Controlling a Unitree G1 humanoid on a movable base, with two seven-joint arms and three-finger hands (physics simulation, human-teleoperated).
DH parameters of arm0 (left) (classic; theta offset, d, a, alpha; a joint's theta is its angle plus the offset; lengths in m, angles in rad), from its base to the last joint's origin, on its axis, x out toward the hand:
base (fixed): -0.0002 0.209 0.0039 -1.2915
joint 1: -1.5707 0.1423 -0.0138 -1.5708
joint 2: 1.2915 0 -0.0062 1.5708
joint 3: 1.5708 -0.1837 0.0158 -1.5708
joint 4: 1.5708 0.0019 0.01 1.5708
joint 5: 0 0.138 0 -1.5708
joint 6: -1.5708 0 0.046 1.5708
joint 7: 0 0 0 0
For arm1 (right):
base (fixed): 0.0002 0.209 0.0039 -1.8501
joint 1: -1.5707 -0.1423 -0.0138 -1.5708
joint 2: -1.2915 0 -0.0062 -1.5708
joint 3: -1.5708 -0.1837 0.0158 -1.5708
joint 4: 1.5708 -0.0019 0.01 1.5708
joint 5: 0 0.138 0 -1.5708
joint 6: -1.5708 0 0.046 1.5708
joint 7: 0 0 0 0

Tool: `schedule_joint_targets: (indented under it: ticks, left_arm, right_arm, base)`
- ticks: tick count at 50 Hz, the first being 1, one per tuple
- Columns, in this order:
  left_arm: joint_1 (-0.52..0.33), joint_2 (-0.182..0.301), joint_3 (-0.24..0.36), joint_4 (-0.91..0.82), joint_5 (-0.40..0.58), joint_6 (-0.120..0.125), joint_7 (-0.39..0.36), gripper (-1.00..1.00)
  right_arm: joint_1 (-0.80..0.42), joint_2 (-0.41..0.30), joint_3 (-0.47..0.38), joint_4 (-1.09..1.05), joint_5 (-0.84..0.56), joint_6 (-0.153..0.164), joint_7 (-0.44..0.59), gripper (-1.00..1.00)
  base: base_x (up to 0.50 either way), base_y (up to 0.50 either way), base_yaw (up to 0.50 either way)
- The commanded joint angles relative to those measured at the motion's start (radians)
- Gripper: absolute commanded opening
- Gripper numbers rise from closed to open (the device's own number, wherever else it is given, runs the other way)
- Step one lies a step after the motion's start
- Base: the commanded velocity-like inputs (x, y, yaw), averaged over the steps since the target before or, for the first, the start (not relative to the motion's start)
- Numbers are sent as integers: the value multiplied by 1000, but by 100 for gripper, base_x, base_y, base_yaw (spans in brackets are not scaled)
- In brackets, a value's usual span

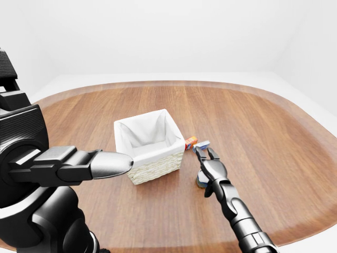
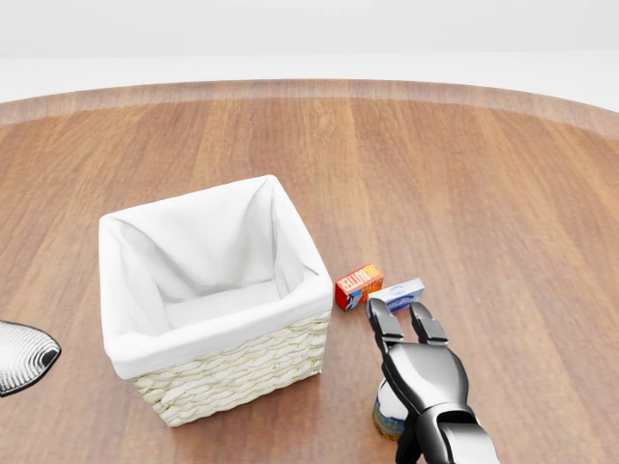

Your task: Pick up the alphabet soup and put it in the basket.

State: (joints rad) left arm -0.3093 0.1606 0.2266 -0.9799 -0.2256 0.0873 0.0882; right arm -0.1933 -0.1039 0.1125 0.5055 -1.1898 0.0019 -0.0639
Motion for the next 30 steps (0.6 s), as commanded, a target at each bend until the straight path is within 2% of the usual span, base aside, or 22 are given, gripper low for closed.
schedule_joint_targets:
  ticks: [1,6,30]
  left_arm:
    - [0,0,-3,-1,6,0,-4,100]
    - [-6,-3,-2,-9,-3,0,-2,100]
    - [0,-3,-5,-10,7,0,-4,100]
  right_arm:
    - [-67,5,9,119,-3,-3,-43,100]
    - [-82,15,21,138,-11,6,-46,100]
    - [-195,33,42,411,2,-3,-149,100]
  base:
    - [0,0,0]
    - [0,0,0]
    - [0,0,0]
